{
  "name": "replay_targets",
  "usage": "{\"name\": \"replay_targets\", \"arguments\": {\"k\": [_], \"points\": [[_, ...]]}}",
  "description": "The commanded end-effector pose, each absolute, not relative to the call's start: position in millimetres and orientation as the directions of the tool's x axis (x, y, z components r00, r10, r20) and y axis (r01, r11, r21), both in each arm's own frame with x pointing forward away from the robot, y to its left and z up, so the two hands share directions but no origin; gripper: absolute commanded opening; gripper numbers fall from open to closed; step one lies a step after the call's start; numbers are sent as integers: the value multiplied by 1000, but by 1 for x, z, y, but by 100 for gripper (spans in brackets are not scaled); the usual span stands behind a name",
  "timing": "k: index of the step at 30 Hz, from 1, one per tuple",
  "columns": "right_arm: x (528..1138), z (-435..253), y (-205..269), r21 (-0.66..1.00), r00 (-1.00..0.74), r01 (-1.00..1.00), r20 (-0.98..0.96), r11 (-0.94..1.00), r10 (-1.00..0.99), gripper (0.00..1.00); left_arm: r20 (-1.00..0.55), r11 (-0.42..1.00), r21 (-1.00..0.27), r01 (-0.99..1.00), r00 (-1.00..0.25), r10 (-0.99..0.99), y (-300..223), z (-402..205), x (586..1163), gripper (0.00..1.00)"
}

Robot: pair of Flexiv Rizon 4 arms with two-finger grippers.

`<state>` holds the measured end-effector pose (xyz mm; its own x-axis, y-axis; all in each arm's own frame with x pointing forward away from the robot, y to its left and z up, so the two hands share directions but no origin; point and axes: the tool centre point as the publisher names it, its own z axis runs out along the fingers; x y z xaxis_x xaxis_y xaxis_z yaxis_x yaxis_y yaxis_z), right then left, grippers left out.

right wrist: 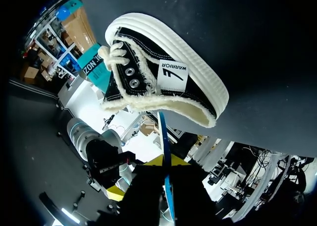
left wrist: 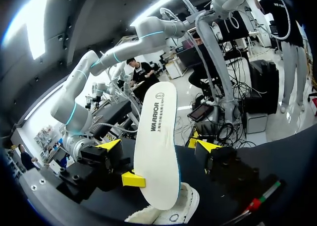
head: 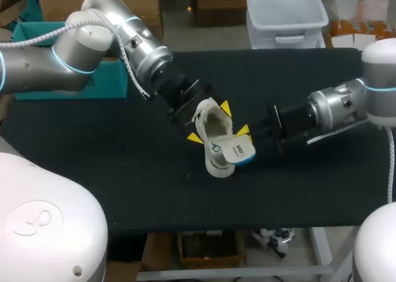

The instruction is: Open the shoe tongue, take the insole out of the shoe, put the insole back into the shoe, and pack the shoe into the shoebox

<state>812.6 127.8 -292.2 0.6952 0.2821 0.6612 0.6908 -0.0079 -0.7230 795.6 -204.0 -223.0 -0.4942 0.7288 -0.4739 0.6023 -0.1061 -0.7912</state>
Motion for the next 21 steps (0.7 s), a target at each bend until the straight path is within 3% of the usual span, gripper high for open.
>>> {"name": "replay_targets", "arguments": {"k": [1,21], "points": [[816,-293,124,-730,698,684,655,2,291,0,-426,-61,-800,597,-494,758,-189,-215,816,100],[815,-294,124,-730,698,683,654,2,291,0,-421,-53,-801,596,-497,759,-188,-215,817,100]]}}
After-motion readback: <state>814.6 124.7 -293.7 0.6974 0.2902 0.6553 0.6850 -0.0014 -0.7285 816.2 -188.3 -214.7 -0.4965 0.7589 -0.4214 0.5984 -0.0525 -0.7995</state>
